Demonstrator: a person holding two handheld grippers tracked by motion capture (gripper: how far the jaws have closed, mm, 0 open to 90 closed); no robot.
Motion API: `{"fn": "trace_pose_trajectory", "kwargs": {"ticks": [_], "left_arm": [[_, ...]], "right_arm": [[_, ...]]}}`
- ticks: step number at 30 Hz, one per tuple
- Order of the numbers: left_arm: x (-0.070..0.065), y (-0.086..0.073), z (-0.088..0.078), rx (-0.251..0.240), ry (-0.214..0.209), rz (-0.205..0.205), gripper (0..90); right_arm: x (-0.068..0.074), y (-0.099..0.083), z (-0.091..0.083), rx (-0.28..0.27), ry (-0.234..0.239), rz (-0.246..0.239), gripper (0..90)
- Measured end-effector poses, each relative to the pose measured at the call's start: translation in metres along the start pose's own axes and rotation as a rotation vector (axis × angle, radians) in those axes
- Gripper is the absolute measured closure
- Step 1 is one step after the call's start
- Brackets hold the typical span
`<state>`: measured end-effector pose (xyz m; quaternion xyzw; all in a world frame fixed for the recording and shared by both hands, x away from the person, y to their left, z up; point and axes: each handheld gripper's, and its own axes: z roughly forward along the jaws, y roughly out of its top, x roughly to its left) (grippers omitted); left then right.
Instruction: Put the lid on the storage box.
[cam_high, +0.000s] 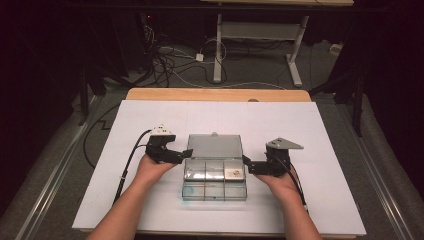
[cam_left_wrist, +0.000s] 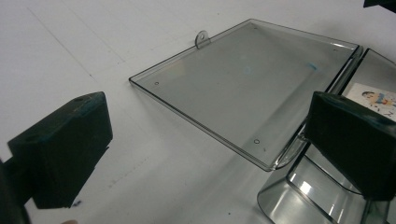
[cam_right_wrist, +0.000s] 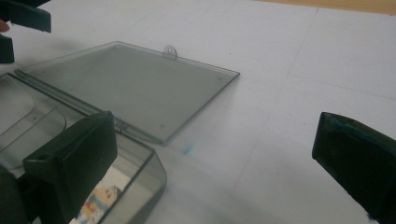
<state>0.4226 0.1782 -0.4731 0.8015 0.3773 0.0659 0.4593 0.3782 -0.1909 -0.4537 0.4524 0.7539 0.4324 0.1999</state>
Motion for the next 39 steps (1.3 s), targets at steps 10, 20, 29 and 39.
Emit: {"fn": "trace_pose_trajectory", "kwargs": {"ticks": [10, 20, 29, 39], "left_arm": [[0.006, -0.005, 0.008, 0.026, -0.011, -0.021, 0.5], [0.005, -0.005, 0.010, 0.024, -0.023, -0.019, 1.2], [0.006, -0.006, 0.010, 0.026, -0.029, -0.031, 1.2], [0.006, -0.006, 0.009, 0.028, -0.027, -0.030, 1.6]], "right_arm": [[0.010, 0.016, 0.032, 0.050, 0.029, 0.026, 5.2], [0.006, 0.014, 0.057, 0.131, 0.068, 0.111, 14.2], [0.006, 0.011, 0.064, 0.153, 0.151, 0.202, 15.6], [0.005, 0.010, 0.064, 0.171, 0.208, 0.253, 21.4]]}}
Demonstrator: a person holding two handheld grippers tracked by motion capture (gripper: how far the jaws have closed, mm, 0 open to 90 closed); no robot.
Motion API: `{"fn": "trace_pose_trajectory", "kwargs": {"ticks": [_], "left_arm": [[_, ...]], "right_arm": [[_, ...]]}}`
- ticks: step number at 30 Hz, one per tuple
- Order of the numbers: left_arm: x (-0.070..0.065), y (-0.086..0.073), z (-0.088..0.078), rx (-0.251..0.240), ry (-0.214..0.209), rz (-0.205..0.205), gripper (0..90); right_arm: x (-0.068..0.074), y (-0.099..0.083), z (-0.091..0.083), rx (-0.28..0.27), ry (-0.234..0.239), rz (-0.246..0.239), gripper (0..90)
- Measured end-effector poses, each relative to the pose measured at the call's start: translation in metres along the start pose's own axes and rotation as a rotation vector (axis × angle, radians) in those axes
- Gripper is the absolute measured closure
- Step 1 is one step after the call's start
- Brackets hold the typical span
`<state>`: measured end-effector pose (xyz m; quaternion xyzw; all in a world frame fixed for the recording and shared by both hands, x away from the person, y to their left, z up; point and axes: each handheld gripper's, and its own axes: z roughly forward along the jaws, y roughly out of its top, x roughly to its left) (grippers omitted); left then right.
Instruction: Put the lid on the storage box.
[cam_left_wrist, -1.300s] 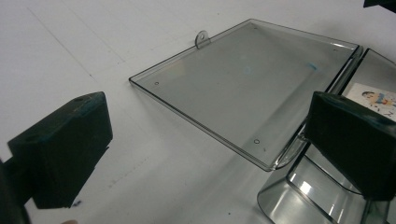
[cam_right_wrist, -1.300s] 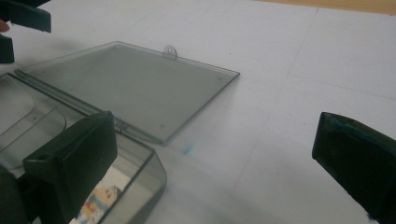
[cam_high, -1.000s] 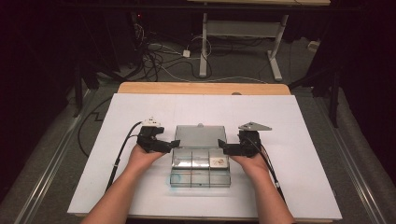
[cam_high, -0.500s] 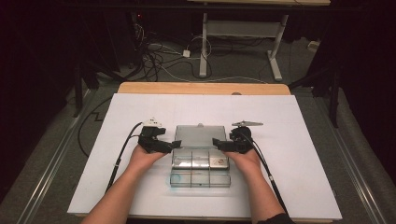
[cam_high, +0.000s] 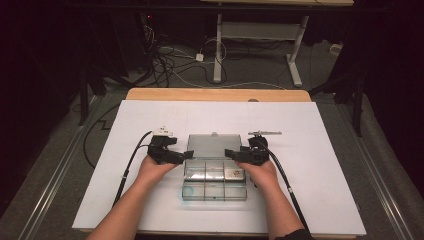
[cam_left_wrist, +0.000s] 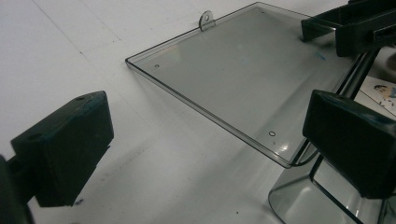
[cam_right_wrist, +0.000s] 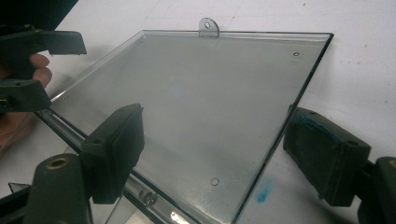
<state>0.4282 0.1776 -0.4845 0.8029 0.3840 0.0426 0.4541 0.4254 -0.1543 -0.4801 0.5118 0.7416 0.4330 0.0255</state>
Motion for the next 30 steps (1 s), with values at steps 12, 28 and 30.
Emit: {"fn": "trace_pose_trajectory", "kwargs": {"ticks": [12, 28, 30], "left_arm": [[-0.004, 0.001, -0.002, -0.017, -0.031, 0.024, 11.8], [-0.018, 0.004, -0.009, -0.056, -0.075, 0.087, 44.8], [-0.018, 0.004, -0.009, -0.055, -0.075, 0.089, 46.8]], "right_arm": [[0.011, -0.001, -0.011, -0.076, -0.043, -0.098, 36.1], [0.018, -0.004, -0.023, -0.148, -0.087, -0.176, 48.6], [0.018, -0.004, -0.025, -0.155, -0.089, -0.180, 49.8]]}}
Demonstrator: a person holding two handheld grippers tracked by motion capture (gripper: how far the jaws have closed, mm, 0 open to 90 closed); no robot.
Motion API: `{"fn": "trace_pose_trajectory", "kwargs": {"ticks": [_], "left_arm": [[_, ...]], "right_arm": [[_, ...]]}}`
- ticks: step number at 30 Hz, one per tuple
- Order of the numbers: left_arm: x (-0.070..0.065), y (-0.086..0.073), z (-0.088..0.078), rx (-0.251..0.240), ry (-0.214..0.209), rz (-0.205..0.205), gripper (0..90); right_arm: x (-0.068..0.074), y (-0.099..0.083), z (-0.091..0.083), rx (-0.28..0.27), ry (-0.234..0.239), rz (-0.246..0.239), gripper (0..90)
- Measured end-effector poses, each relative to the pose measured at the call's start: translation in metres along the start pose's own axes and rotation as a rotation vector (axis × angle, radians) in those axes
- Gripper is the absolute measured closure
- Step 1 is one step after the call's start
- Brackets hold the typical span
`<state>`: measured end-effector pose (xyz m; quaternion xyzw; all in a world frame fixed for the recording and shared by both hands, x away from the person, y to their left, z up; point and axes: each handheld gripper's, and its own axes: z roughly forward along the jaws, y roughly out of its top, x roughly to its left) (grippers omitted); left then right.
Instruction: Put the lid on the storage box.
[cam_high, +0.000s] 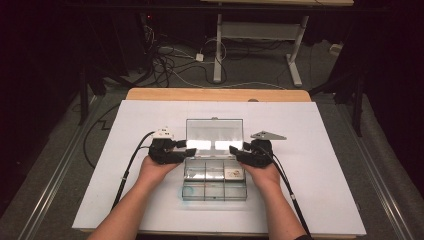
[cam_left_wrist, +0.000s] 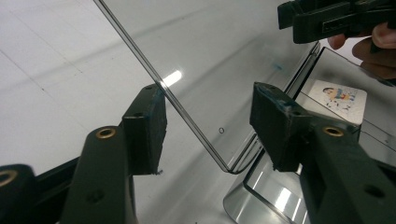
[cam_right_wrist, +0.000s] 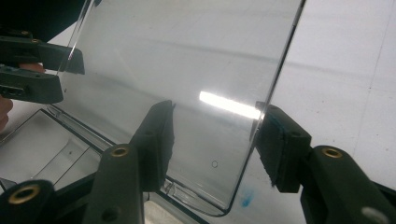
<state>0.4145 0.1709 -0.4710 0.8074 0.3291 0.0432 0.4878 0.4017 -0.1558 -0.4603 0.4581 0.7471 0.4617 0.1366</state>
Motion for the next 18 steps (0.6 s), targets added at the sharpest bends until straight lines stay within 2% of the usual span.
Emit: {"fn": "trace_pose_trajectory", "kwargs": {"ticks": [12, 18], "left_arm": [[-0.006, 0.002, -0.006, -0.018, 0.020, 0.036, 58.0], [-0.011, 0.000, -0.008, -0.043, 0.023, 0.031, 63.9]], "right_arm": [[0.003, 0.001, -0.011, -0.028, -0.022, -0.045, 59.3], [0.005, 0.001, -0.018, -0.036, -0.028, -0.075, 65.6]]}}
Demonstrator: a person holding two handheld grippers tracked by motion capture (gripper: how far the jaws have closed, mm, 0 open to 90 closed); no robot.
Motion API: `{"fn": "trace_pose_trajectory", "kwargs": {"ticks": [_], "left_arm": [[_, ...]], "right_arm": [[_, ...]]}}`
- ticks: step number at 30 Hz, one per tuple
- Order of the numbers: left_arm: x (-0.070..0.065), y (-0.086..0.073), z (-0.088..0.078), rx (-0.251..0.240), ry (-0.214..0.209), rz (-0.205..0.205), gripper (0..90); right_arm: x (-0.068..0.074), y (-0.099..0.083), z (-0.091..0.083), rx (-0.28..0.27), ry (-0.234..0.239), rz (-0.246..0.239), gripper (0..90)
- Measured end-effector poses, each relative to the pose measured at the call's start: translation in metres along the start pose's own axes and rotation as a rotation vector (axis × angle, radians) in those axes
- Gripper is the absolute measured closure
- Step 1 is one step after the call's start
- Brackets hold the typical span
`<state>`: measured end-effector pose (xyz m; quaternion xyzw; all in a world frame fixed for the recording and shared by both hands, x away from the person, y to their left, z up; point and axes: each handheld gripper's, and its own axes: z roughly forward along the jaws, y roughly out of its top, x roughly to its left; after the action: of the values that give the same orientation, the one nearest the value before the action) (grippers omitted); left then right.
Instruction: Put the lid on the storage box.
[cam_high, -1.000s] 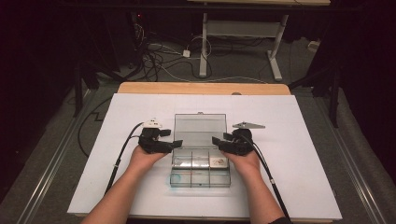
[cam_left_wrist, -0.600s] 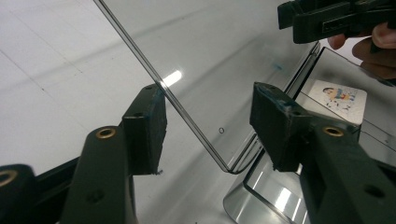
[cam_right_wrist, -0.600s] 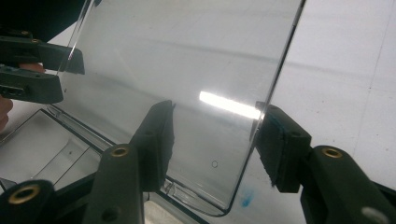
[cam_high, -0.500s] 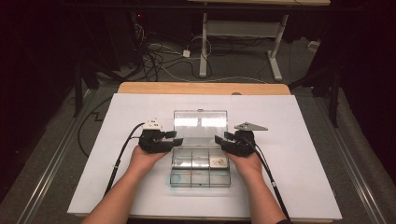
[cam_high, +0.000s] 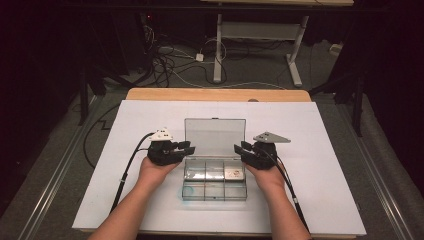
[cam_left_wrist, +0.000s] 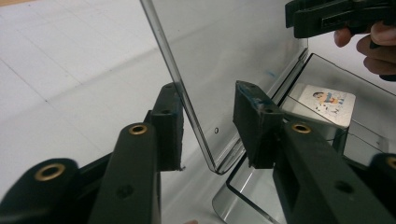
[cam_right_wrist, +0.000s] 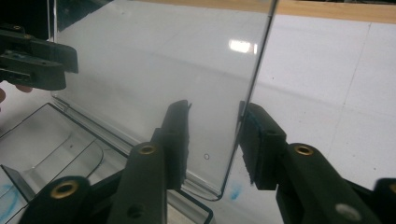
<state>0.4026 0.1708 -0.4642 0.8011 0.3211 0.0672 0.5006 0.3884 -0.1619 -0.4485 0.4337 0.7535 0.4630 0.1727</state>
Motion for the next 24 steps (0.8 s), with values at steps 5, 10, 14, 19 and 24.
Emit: {"fn": "trace_pose_trajectory", "kwargs": {"ticks": [5, 10, 14, 19, 24], "left_arm": [[-0.003, -0.001, -0.004, -0.014, 0.000, 0.008, 68.8], [-0.008, -0.002, -0.007, -0.020, 0.013, 0.020, 71.7], [-0.011, -0.001, -0.009, -0.019, 0.023, 0.033, 72.2], [-0.013, -0.002, -0.010, -0.022, 0.027, 0.035, 72.3], [-0.015, -0.002, -0.011, -0.022, 0.035, 0.046, 72.2]], "right_arm": [[0.003, 0.000, -0.007, -0.005, -0.012, -0.034, 69.5], [0.005, -0.002, -0.013, -0.013, -0.009, -0.050, 71.6], [0.006, -0.003, -0.016, -0.010, -0.015, -0.071, 71.4], [0.005, -0.005, -0.021, -0.016, -0.020, -0.074, 72.4], [0.001, -0.010, -0.029, -0.017, -0.022, -0.067, 74.3]]}}
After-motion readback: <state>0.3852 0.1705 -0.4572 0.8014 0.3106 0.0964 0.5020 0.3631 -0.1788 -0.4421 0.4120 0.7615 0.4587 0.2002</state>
